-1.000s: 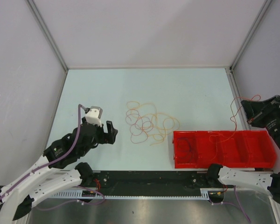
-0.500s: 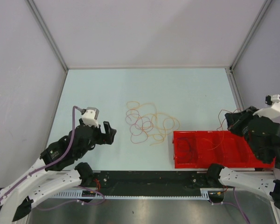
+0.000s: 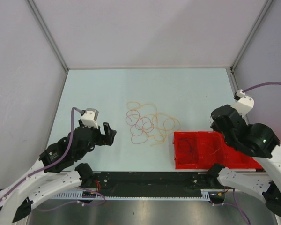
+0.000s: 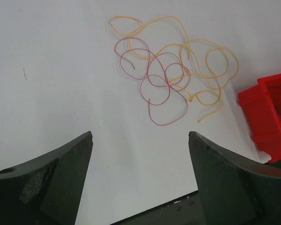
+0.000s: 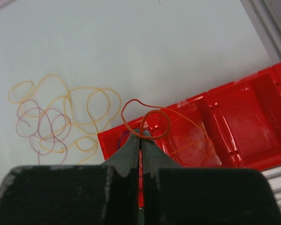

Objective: Untangle the cables

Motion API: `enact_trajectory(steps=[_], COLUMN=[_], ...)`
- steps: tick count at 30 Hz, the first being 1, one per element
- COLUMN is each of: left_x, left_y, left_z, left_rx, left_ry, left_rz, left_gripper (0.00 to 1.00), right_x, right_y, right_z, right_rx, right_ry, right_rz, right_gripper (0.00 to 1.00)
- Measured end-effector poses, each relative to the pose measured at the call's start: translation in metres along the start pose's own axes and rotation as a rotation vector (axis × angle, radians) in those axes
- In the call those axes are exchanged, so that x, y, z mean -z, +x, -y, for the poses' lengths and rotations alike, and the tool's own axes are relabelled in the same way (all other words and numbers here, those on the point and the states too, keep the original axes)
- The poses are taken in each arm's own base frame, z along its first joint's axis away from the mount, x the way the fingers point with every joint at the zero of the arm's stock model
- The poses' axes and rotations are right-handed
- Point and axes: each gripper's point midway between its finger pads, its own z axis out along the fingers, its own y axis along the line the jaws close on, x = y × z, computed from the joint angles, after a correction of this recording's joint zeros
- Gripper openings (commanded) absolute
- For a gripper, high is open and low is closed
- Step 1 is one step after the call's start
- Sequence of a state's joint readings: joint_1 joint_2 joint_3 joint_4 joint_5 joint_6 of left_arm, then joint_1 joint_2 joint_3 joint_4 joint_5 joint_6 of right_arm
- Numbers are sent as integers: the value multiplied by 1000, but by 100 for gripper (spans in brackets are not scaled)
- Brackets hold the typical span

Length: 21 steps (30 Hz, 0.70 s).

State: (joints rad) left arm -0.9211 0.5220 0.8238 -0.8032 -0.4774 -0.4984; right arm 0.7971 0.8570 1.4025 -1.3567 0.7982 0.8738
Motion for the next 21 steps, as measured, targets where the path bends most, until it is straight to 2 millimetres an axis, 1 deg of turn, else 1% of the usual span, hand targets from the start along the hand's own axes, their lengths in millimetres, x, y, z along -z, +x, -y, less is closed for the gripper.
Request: enact_trajectory(steps=[3, 6, 7, 9, 12, 14, 17, 21], left_x=[0, 2, 2, 4, 6, 7, 8, 8], left_y=[0, -1, -2, -3, -5, -5, -6, -5], left_z=[0, 0, -1, -1, -1, -1, -2, -2], left_rx=[0, 4, 6, 11, 17, 19, 21, 20], left_ry=[0, 3, 6, 9, 15, 17, 19, 19], left_rz=[1, 7, 11, 19, 30, 34, 37, 36], left_gripper=[88, 88, 88, 88, 88, 88, 88, 88], right_x=[-9, -18, -22, -28, -37, -43, -51, -61], right_y=[19, 37, 44, 52, 58, 66, 88, 113], right_z=[3, 11, 16, 24, 38, 51, 68, 78], right_rx=[11, 3, -8, -50, -121, -156, -189, -239], right_ry=[27, 71, 95, 142, 226, 285, 363, 403], right_rz=[-50, -104, -125, -149, -169, -200, -272, -347], right_gripper=[0, 0, 0, 0, 0, 0, 0, 0])
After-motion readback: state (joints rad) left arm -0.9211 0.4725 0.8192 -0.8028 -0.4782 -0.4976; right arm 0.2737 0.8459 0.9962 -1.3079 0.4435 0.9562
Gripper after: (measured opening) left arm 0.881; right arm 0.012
